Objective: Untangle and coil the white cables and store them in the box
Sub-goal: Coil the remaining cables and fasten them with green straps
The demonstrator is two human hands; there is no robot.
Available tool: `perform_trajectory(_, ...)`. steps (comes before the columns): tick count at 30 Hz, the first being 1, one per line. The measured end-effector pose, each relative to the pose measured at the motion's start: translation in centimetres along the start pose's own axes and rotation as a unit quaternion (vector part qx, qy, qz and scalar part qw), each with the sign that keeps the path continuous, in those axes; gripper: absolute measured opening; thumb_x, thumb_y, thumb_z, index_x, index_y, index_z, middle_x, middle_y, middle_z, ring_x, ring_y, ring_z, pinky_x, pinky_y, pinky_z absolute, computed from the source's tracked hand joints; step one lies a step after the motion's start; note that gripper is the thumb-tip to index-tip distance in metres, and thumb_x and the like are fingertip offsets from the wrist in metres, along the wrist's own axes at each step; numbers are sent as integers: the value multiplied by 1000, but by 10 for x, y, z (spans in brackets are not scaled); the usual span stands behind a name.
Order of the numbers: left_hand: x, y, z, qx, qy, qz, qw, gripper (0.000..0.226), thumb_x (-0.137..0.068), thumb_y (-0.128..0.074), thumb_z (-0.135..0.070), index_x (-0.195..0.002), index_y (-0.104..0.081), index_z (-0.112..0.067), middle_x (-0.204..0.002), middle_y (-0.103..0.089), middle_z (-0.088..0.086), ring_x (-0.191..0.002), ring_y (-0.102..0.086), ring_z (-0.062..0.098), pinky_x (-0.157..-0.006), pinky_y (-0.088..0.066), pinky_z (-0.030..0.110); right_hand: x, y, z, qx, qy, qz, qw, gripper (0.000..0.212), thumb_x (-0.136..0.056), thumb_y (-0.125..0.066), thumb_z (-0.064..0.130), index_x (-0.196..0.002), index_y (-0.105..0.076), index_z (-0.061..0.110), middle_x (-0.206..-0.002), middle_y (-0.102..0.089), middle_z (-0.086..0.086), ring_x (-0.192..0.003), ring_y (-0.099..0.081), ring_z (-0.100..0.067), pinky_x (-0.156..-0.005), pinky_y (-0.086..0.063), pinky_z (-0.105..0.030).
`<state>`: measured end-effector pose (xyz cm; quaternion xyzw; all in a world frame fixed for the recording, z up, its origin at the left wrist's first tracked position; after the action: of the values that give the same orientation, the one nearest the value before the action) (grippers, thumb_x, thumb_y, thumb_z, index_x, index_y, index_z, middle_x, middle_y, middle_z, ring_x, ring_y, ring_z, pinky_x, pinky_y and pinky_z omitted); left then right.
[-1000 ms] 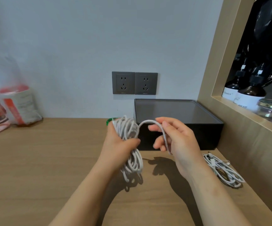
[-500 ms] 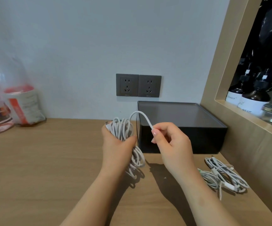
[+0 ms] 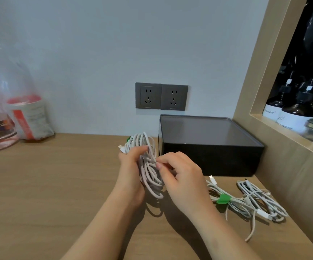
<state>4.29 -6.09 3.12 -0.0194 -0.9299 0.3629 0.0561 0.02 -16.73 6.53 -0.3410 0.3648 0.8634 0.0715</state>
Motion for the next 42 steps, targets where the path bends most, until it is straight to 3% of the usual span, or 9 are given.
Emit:
perform_trajectory(5, -3, 0, 0, -51, -38, -15, 998, 79, -63, -85, -30, -128, -44, -10, -106, -59, 17, -86, -65, 26, -65, -54, 35, 1, -2, 4, 34, 24, -3, 999, 14, -92, -55, 28, -97, -66, 21, -90, -56, 9, -76, -56, -9, -64, -51, -19)
perform_trajectory(9, -4, 9, -8, -32, -113, -113, 987, 44, -81, -68, -2, -121, -48, -3, -82, -58, 9, -64, -59, 18, -49, -51, 25, 0, -8, 16, 9, 75, 30, 997, 26, -90, -52, 31, -106, -70, 19, -95, -56, 8, -78, -53, -3, -66, -46, -11)
perform_trajectory(13, -14, 30, -18, 62, -85, -164, 981, 31, -84, -60, 0, -109, -48, -14, -69, -53, 6, -45, -58, 13, -41, -48, 22, 3, -9, 14, -44, 97, 72, 992, 25, -90, -55, 20, -110, -69, 19, -106, -60, 12, -98, -54, 1, -83, -49, -13)
perform_trajectory(17, -20, 38, -30, 98, -61, -153, 982, 11, -90, -56, -7, -81, -50, -10, -60, -51, 2, -40, -55, 13, -40, -49, 24, -2, 3, -8, -76, -30, 122, 989, 22, -91, -57, 24, -108, -68, 33, -91, -61, 27, -93, -56, 5, -80, -50, -17)
perform_trajectory(22, -18, 29, -36, 123, -54, -93, 987, 16, -89, -59, -10, -75, -51, -8, -53, -56, 2, -44, -58, 14, -47, -53, 23, -2, 13, -39, -58, -219, 149, 962, 20, -89, -54, 43, -76, -64, 31, -70, -60, 6, -70, -57, -9, -64, -46, -22)
perform_trajectory(28, -15, 19, -33, 140, -26, -31, 989, 18, -84, -60, -13, -68, -58, -7, -56, -59, 2, -48, -60, 15, -47, -52, 23, 4, 17, -61, -106, -358, 147, 916, 30, -89, -57, 38, -78, -66, 12, -58, -56, 0, -52, -53, -7, -56, -46, -18)
perform_trajectory(34, -7, 9, -37, 114, -19, 71, 991, 8, -65, -67, -14, -62, -63, -8, -56, -57, 3, -47, -59, 16, -47, -53, 22, 2, 16, -61, -24, -317, 152, 936, 20, -93, -52, 35, -83, -56, 18, -64, -56, 2, -52, -51, -8, -56, -43, -20)
perform_trajectory(37, -3, -1, -31, -29, -14, 164, 986, 41, -46, -85, -11, -77, -59, -5, -58, -58, 6, -49, -60, 19, -47, -53, 25, -3, 21, -55, -21, -278, 60, 959, 12, -92, -54, 33, -84, -52, 25, -69, -54, 4, -60, -50, -9, -55, -40, -19)
perform_trajectory(42, 5, -15, -18, -214, -30, 195, 957, 42, -62, -68, 1, -98, -47, -4, -65, -57, 10, -56, -60, 21, -55, -55, 33, -9, 24, -45, -75, -229, 3, 970, 13, -91, -57, 24, -81, -53, 31, -68, -56, 6, -61, -52, -5, -51, -37, -10)
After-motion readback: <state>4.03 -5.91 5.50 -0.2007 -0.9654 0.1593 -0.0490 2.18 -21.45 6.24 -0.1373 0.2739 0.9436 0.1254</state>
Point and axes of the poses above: each hand's wrist, its own x-axis away from the middle knuckle, its own y-axis out of the back of the hand, z = x × y, the point moved 5 cm from there along -x, towards the middle knuckle
